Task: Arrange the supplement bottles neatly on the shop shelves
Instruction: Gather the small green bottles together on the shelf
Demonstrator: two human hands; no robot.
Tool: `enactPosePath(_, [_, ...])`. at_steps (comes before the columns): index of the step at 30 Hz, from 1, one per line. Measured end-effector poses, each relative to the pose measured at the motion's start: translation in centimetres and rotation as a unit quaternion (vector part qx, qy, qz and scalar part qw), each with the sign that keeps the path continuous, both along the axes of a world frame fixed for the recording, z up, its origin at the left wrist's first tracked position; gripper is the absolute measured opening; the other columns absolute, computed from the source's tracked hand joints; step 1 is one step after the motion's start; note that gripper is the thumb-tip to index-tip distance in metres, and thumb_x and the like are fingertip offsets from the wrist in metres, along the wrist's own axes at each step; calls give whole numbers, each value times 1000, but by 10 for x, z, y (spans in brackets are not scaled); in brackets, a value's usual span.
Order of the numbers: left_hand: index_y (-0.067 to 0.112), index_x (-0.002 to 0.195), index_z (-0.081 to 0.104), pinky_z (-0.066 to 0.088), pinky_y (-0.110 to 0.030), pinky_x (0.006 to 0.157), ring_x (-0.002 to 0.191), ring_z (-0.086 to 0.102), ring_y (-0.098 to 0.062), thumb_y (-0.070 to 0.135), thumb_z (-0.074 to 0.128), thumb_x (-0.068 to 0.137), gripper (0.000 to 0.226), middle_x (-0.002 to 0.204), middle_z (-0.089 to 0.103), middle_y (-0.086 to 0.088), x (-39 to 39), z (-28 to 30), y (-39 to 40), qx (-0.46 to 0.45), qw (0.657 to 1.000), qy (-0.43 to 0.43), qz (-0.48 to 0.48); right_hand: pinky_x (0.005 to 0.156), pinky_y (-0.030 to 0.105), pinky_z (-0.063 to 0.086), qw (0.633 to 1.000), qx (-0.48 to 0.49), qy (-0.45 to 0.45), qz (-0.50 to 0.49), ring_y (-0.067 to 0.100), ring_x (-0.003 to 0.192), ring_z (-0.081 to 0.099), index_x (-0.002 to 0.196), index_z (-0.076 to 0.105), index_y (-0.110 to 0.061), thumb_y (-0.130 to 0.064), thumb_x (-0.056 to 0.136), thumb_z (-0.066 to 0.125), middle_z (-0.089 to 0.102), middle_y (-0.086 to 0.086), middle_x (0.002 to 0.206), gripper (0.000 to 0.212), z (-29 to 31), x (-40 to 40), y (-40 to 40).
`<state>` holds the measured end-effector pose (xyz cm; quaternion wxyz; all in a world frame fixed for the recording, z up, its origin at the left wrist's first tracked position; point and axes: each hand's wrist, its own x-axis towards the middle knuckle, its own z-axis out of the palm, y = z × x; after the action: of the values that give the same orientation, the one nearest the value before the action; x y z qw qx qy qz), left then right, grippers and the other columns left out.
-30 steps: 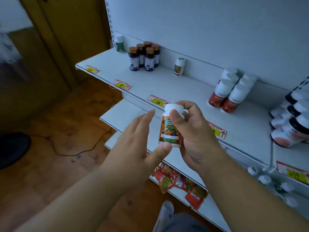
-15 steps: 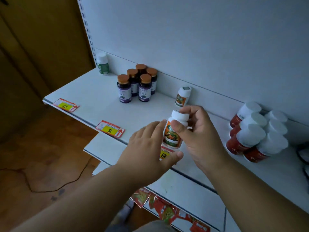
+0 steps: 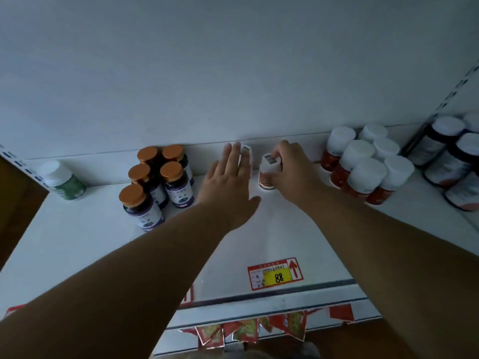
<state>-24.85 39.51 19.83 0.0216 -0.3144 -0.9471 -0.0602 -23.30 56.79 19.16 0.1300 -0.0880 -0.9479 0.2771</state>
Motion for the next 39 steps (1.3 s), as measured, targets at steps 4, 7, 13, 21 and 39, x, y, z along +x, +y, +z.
enactPosePath(4, [14, 154, -17, 0, -37, 118, 150, -11, -23, 54, 46, 95, 94, 162, -21, -5, -28, -1, -4, -22, 1000, -16, -12, 74, 35, 41, 998, 54, 33, -11, 29, 95, 53, 103, 54, -11, -16, 74, 79, 52, 12, 106, 38, 1, -28, -6])
enactPosePath(7, [14, 153, -18, -1, -36, 117, 150, -11, -22, 51, 47, 95, 95, 162, -19, -5, -36, -1, -8, -45, 999, -4, -25, 76, 37, 41, 995, 88, 29, -19, 34, 101, 52, 104, 53, -11, -12, 76, 75, 53, 15, 109, 35, -2, -41, -11])
enactPosePath(13, [16, 153, -17, -5, -37, 117, 149, -16, -21, 53, 48, 94, 96, 162, -19, -5, -40, -7, -9, -47, 998, 2, -48, 82, 48, 52, 997, 33, 49, -56, 36, 101, 57, 114, 54, -14, -22, 83, 71, 51, 15, 115, 36, -15, -26, -18])
enactPosePath(21, [15, 155, -6, 7, -40, 119, 151, 1, -26, 49, 49, 93, 90, 164, -3, -10, 8, -16, -18, 65, 995, -8, -79, 93, 38, 48, 995, 18, 61, -77, 28, 112, 55, 127, 52, -9, -25, 86, 73, 51, 13, 127, 48, 6, 53, -37])
enactPosePath(39, [29, 155, -4, 20, -36, 117, 144, 27, -20, 46, 54, 92, 87, 158, 29, 1, 243, 0, 119, 137, 959, -55, -242, 92, 36, 48, 982, -2, 42, -184, 16, 109, 54, 132, 50, -20, -29, 91, 65, 56, 2, 122, 45, 27, 342, 102])
